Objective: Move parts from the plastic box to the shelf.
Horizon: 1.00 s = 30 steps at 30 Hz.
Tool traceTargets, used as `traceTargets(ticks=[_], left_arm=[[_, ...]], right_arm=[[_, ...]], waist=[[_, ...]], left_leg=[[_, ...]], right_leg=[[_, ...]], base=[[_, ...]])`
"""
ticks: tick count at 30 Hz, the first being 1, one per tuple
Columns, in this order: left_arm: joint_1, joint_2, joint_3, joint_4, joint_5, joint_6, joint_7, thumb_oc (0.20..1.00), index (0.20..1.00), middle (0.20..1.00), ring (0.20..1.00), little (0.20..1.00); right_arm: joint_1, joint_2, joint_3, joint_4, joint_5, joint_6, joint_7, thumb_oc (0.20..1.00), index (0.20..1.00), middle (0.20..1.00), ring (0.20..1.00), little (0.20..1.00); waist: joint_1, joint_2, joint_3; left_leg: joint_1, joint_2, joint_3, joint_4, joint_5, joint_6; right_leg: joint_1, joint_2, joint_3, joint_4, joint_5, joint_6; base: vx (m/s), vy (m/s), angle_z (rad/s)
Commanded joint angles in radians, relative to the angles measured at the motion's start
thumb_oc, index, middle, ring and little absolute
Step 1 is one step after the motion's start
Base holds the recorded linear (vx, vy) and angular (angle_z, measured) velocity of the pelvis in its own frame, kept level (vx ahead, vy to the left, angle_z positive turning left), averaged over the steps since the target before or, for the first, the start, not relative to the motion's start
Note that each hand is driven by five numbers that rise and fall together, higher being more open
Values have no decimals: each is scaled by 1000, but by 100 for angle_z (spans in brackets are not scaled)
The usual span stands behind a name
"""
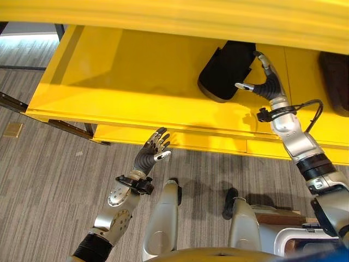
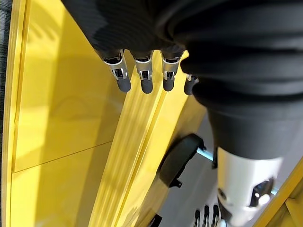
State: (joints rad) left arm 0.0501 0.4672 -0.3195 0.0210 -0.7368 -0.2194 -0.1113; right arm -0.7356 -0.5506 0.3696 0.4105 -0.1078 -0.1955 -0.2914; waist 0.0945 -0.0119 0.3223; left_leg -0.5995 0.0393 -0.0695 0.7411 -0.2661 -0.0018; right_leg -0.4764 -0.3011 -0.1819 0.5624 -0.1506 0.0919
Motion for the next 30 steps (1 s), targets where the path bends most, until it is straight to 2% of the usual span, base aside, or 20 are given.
traceTargets(ticks=[1,11,18,24,25,30], left_arm=[[-4,18,-24,-92,-10,-40,-9,1000,1000,1000,1000,1000],[-31,21,-47,-102,-8,-50,26,1000,1000,1000,1000,1000],[-54,17,-52,-103,-6,-62,53,1000,1000,1000,1000,1000],[-59,10,-44,-100,2,-72,73,1000,1000,1000,1000,1000],[-59,10,-42,-100,1,-73,75,1000,1000,1000,1000,1000],[-68,7,-46,-99,5,-79,84,1000,1000,1000,1000,1000]], right_arm=[[-59,1,-19,4,-26,-31,-18,1000,1000,1000,1000,1000],[-221,84,66,36,-42,-9,-41,1000,1000,1000,1000,1000],[-248,129,84,101,-38,8,-60,1000,1000,1000,1000,1000],[-229,131,86,166,-62,26,-72,1000,1000,1000,1000,1000],[-229,132,89,200,-63,31,-73,1000,1000,1000,1000,1000],[-229,127,110,292,-80,47,-70,1000,1000,1000,1000,1000]], waist=[[31,14,-19],[75,16,12],[97,15,36],[106,16,49],[110,17,51],[113,21,61]], left_leg=[[16,54,-81,-57,64,-66],[-43,28,-91,-19,62,-56],[-53,13,-98,-19,63,-51],[-72,7,-104,-22,68,-50],[-65,10,-104,-8,35,-52],[-68,11,-103,-3,32,-51]], right_leg=[[-14,-19,24,127,-22,17],[-48,-34,14,168,-39,12],[-47,-44,5,177,-44,11],[-61,-46,2,181,-46,10],[-53,-44,7,195,-74,17],[-66,-43,16,209,-80,13]], base=[[1,21,11],[8,5,10],[14,3,5],[19,3,5],[94,-15,1],[6,3,5]])
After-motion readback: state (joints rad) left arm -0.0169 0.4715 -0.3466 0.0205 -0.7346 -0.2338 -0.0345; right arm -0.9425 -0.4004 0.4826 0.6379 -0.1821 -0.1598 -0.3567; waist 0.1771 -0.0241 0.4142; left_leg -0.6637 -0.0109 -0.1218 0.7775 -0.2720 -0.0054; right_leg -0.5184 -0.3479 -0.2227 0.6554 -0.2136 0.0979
